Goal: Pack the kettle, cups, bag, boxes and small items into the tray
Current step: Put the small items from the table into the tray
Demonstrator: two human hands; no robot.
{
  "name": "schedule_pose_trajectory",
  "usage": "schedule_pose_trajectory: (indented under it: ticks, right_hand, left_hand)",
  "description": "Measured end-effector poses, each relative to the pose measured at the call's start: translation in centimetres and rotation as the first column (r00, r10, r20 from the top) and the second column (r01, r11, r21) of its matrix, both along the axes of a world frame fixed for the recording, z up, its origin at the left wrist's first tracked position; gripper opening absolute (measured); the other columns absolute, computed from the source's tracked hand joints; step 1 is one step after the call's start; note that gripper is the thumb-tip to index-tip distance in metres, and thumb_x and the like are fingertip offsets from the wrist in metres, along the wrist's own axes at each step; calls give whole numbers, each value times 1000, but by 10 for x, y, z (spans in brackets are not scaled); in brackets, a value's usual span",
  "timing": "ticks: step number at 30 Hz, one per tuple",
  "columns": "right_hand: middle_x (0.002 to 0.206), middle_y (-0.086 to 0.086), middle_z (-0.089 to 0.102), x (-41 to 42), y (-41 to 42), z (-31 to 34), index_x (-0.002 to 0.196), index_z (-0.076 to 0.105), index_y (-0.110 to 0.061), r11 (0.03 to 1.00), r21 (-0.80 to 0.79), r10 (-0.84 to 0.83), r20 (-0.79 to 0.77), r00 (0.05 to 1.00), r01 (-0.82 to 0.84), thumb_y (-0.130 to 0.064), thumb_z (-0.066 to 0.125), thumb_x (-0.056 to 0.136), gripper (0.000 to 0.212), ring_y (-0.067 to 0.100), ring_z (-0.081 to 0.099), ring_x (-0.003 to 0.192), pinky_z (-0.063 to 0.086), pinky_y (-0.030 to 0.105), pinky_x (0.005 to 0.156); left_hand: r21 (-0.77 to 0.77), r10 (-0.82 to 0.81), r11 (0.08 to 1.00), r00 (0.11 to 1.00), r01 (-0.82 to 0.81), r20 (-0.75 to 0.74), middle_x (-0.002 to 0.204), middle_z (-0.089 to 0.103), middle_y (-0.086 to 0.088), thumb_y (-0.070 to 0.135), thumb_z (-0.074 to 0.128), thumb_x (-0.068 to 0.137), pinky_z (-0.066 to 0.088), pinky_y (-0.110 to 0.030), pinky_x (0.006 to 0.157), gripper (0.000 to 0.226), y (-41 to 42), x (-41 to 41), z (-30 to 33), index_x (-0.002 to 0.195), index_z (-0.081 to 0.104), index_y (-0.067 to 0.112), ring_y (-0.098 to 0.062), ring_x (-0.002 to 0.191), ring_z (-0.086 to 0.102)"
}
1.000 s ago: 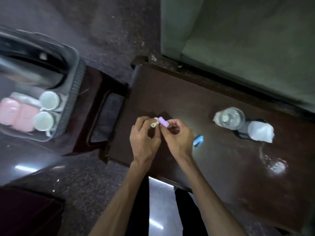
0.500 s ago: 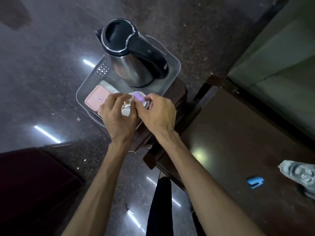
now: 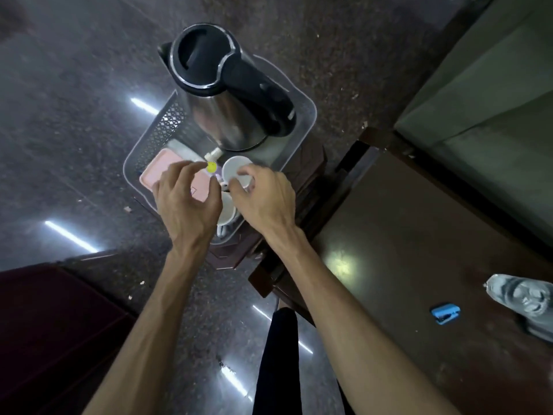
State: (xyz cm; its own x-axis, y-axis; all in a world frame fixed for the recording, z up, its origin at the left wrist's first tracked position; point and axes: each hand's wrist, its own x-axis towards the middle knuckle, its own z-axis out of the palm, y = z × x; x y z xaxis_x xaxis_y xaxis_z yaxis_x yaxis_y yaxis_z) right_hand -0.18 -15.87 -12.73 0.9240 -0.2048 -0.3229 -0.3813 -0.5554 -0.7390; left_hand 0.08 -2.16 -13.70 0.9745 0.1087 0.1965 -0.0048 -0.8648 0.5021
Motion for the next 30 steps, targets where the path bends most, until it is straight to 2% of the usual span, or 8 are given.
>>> schedule_pose_trajectory:
  ticks: [3,9,13,15,19,24,28,30]
  right_hand:
    - [62,-9,64,-38,-28,2,100,79,-22,993,35,-117,48,992,115,-31,70,89,16,18,70,70,51,30,63]
    - [80,-4,77,-133,-103,-14,93,79,-20,940,87,-328,-36,944,330,-21,69,91,10,14,72,75,59,40,74]
    - [82,-8,79,-189,-154,-26,90,80,-20,880,51,-471,-35,882,472,-16,70,91,10,1,69,76,51,12,69]
    - [83,-9,79,-215,-179,-30,90,79,-20,861,21,-507,-48,861,508,-18,69,90,11,1,69,78,47,6,68]
    - [90,-5,79,-265,-224,-41,95,79,-22,804,-87,-595,-106,797,589,-24,69,85,15,17,74,84,59,33,78]
    - [114,7,72,-327,-278,-63,120,71,-20,631,-327,-774,-200,601,704,-32,74,84,39,31,70,102,53,36,85]
    - [119,14,67,-349,-301,-92,129,60,-15,694,-356,-720,-363,592,626,-44,76,87,53,38,68,107,53,40,84]
    - [119,14,68,-348,-303,-102,129,61,-15,726,-297,-686,-386,617,621,-38,76,87,50,37,68,107,52,39,85]
  left_hand:
    - [-72,-42,996,999,44,27,104,75,-11,11,73,86,47,-46,93,16,-32,-33,0,101,77,6,-33,97,69]
    - [-179,-296,945,947,272,-125,98,75,-2,4,74,84,50,-45,84,14,-132,-115,-7,93,78,13,-25,90,71]
    - [-193,-403,912,876,362,-263,102,75,-2,8,74,87,50,-44,86,13,-189,-157,-16,98,77,13,-24,92,71]
    - [-183,-455,890,833,418,-314,105,75,-3,10,74,89,49,-43,87,13,-216,-177,-20,101,77,13,-25,94,71]
    - [-157,-536,840,747,520,-393,110,74,-4,14,73,90,48,-42,90,18,-264,-214,-29,107,76,14,-27,99,70]
    - [-142,-617,737,573,661,-540,121,70,-8,22,71,89,49,-44,95,31,-324,-262,-47,118,73,13,-32,110,67]
    - [-174,-626,683,445,710,-640,128,65,-7,19,65,92,52,-45,97,34,-352,-289,-62,126,68,13,-31,115,65]
    - [-174,-614,675,415,717,-672,128,64,-6,18,62,93,54,-44,94,35,-354,-295,-67,128,67,14,-30,114,65]
